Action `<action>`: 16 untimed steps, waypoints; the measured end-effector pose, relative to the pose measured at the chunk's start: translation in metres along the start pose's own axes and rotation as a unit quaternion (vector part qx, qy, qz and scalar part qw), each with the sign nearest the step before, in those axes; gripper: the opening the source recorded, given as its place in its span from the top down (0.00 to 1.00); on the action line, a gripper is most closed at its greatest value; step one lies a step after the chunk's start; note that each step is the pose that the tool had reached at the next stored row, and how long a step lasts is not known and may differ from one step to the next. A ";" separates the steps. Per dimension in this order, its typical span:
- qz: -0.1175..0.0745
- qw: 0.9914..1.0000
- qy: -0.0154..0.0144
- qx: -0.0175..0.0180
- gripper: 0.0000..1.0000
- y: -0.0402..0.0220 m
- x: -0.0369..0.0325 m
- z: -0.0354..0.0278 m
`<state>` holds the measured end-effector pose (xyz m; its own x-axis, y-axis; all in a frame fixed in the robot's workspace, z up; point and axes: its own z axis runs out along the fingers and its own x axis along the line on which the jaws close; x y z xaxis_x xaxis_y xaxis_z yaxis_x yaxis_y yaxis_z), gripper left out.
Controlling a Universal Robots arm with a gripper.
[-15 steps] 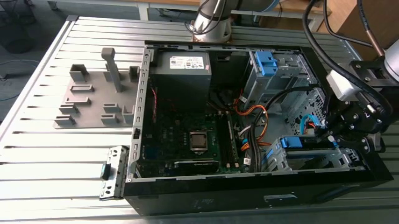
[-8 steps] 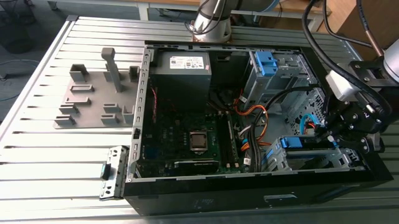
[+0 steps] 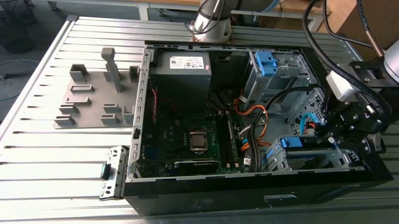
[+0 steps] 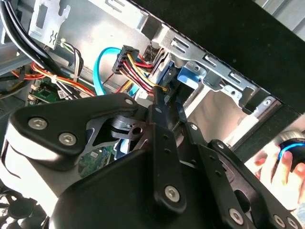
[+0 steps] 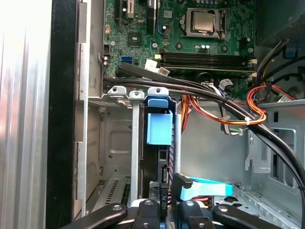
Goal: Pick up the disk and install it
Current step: 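Insert the first disk wire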
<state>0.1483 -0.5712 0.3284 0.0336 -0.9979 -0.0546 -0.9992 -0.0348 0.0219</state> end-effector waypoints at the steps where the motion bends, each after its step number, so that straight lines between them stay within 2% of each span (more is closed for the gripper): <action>1: 0.000 1.000 -0.001 0.000 0.77 0.0001 -0.0001 -0.0019; 5: 0.000 1.000 -0.008 0.000 0.77 0.0001 -0.0006 -0.0103; 7: 0.000 1.000 -0.013 0.000 0.77 -0.0008 -0.0006 -0.0120; 8: 0.000 1.000 -0.013 0.000 0.77 -0.0026 -0.0007 -0.0121; 11: 0.000 1.000 -0.016 -0.006 0.78 -0.0113 -0.0005 -0.0123; 13: 0.000 1.000 -0.017 -0.007 0.89 -0.0142 -0.0005 -0.0127; 15: 0.000 1.000 -0.018 -0.007 0.89 -0.0149 -0.0008 -0.0170; 16: 0.000 1.000 -0.018 -0.007 0.89 -0.0148 -0.0012 -0.0218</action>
<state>0.1636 -0.5707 0.3499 0.0328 -0.9954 -0.0897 -0.9987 -0.0361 0.0354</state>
